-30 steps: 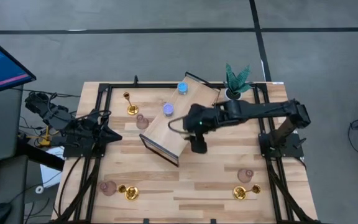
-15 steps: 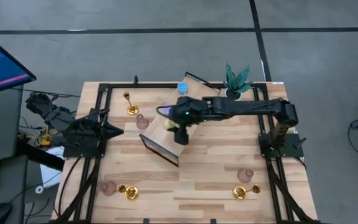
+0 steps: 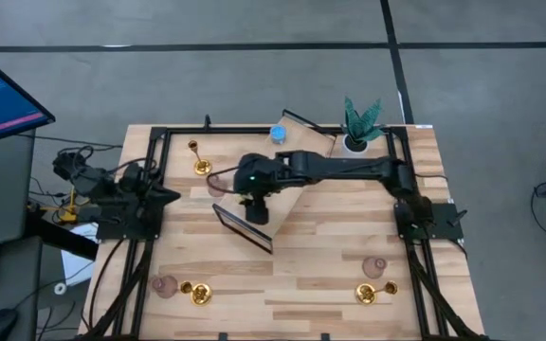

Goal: Pick & Place candle stick holders
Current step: Put the yellow candle on the shelf

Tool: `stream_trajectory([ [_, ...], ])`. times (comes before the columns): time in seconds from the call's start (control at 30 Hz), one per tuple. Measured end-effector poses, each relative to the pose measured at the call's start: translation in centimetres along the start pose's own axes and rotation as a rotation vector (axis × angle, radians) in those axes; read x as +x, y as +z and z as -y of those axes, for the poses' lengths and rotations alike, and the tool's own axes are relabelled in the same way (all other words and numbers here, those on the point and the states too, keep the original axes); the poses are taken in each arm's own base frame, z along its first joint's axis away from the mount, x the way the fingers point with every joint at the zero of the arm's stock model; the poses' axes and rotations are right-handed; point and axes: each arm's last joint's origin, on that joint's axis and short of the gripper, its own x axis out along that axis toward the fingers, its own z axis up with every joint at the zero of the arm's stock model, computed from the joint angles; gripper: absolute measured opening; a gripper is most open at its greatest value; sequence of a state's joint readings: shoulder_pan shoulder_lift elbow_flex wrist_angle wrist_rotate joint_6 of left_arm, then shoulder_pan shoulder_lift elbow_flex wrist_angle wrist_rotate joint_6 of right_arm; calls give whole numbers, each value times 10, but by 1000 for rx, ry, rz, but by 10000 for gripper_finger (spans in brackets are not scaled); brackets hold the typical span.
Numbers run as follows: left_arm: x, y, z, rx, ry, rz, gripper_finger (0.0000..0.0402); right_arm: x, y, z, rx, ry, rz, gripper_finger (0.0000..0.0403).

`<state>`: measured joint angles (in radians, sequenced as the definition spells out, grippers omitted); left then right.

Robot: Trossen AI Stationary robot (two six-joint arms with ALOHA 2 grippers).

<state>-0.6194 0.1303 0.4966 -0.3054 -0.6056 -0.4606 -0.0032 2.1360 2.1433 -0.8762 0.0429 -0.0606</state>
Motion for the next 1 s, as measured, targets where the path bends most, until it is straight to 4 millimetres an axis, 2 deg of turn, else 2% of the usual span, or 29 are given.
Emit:
stream_trajectory([
  [0.3,3,-16,-6,24,8,-24,5,32,-2,-1,-5,15,-70,225],
  [0.57,7,-28,-9,10,21,-46,7,33,-2,4,5,10,-76,227],
  [1.0,7,-29,-10,12,49,-33,7,33,-4,10,-6,-15,-86,231],
])
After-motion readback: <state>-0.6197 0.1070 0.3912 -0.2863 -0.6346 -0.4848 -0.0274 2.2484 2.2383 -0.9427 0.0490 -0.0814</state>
